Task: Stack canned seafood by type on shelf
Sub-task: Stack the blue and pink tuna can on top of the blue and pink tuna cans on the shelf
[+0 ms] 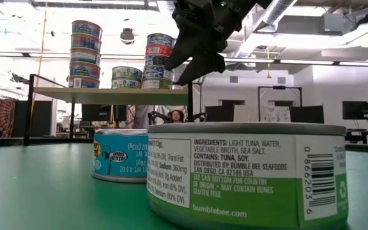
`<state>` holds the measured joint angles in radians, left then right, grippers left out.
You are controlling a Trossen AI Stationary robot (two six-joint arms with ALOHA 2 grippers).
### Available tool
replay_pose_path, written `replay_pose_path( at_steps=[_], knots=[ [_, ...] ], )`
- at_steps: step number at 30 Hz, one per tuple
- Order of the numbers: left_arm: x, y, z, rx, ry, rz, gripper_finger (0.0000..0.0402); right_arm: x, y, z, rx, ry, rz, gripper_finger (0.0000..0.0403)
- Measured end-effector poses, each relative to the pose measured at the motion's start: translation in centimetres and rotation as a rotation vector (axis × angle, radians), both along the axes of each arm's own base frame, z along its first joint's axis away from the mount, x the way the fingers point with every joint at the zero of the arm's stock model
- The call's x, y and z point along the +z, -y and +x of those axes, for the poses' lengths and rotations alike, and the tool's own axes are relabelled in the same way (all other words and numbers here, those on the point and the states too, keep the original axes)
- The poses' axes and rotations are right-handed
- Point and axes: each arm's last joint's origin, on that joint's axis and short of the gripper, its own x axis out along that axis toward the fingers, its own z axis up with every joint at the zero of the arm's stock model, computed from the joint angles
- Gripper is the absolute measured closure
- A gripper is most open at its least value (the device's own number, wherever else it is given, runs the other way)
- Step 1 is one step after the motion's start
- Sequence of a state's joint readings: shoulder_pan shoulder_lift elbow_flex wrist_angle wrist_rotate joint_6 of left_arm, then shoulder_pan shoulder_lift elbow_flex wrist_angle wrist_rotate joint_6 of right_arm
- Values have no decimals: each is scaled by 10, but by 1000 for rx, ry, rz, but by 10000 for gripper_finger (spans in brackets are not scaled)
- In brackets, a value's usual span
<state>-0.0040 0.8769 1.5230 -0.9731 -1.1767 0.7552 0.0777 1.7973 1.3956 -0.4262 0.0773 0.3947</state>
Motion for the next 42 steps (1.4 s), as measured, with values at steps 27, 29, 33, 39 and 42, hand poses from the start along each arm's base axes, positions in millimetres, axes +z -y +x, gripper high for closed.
replay_pose_path(
  at_steps=[27, 29, 33, 39, 42],
  knots=[
    [-18, -62, 30, 98, -396, -117, 212, 0, -28, -3, 7, -3, 42, 113],
    [-16, -62, 27, 125, -388, -117, 212, 0, -31, -4, -8, -2, 39, 113],
    [-10, -57, 21, 106, -357, -151, 212, 0, -32, -4, -31, 3, 28, 113],
    [-9, -56, 20, 112, -279, -198, 211, 1, -27, -2, -42, 19, 25, 113],
    [-10, -55, 20, 86, -276, -219, 203, 1, -23, -1, -46, 26, 29, 113]
  ],
)
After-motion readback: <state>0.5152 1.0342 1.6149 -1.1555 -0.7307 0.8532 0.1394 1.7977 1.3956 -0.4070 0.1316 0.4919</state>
